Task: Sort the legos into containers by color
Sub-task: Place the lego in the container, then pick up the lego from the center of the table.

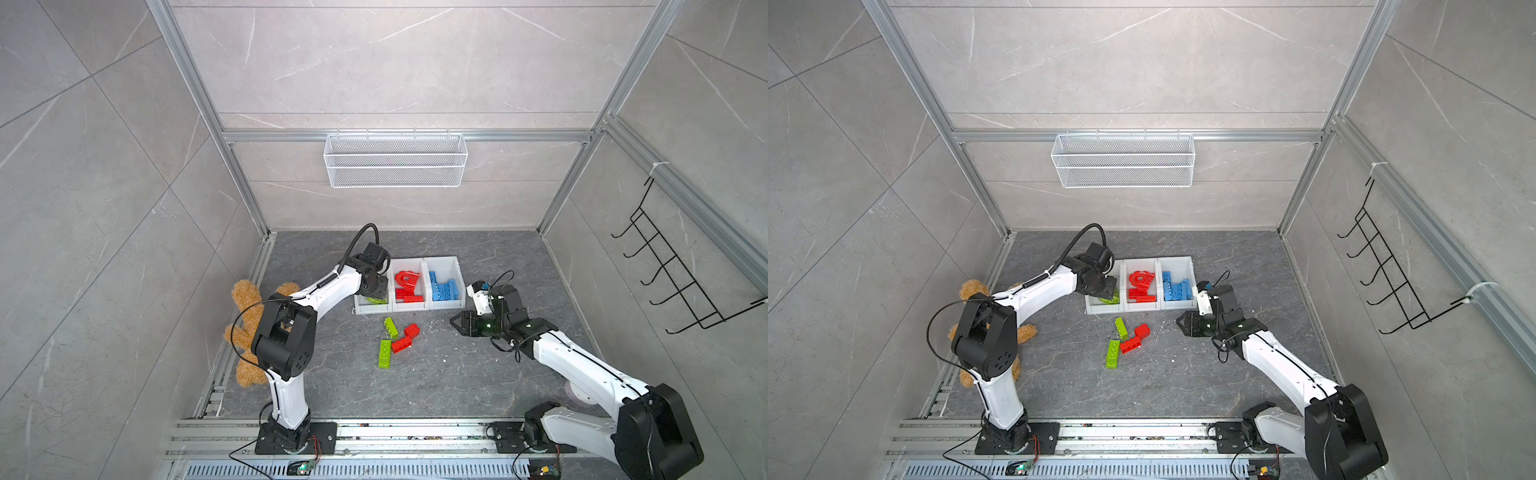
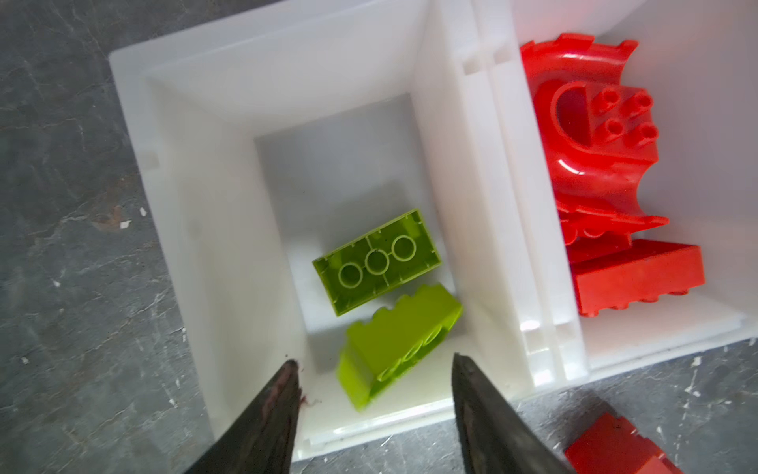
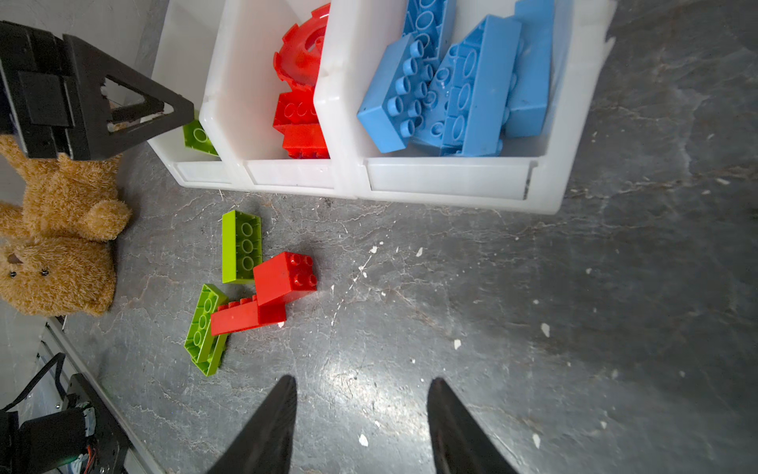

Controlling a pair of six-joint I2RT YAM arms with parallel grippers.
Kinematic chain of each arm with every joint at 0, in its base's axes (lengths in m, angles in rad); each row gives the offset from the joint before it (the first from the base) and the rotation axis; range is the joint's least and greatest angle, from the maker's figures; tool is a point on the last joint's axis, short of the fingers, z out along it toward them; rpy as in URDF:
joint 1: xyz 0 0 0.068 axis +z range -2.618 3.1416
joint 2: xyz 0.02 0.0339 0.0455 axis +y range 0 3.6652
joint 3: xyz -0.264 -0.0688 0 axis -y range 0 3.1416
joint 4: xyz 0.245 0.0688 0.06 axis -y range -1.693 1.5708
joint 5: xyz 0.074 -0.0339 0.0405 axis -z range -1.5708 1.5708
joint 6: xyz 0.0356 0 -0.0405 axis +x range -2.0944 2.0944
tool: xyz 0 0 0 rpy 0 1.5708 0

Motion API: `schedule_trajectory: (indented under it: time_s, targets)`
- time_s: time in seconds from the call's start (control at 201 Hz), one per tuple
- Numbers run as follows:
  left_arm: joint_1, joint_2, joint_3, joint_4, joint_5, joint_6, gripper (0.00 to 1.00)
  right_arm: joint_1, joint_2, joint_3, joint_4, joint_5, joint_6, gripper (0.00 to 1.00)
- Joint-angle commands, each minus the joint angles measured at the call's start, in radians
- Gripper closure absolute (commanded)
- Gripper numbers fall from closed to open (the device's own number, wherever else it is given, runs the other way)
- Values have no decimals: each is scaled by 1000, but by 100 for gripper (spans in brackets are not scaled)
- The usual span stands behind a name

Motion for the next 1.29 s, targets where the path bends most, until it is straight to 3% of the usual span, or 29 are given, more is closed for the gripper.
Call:
schedule_trajectory:
  time_s: [0.0,0.129,0.323,0.463,0.627,0.911,1.289]
  targets:
    - [0,-53,38,-23,-18,-4,34,7,1,-16,5,5,12,46]
    - [-23,-181,-17,-56,-10,-30,35,7,4,-16,7,2,13,46]
    - [-138,-351,-208,-174,19,-143,35,8,21,-14,5,7,8,46]
    - [-272,-366,-300,-261,-21,-269,34,7,32,-17,13,6,12,46]
    - [-388,-341,-358,-235,-47,-372,34,8,36,-24,13,6,13,46]
    - [-415,-191,-389,-152,-39,-350,38,7,39,-40,18,8,10,46]
    - [-414,-160,-370,-121,-59,-337,48,8,36,-55,20,14,13,46]
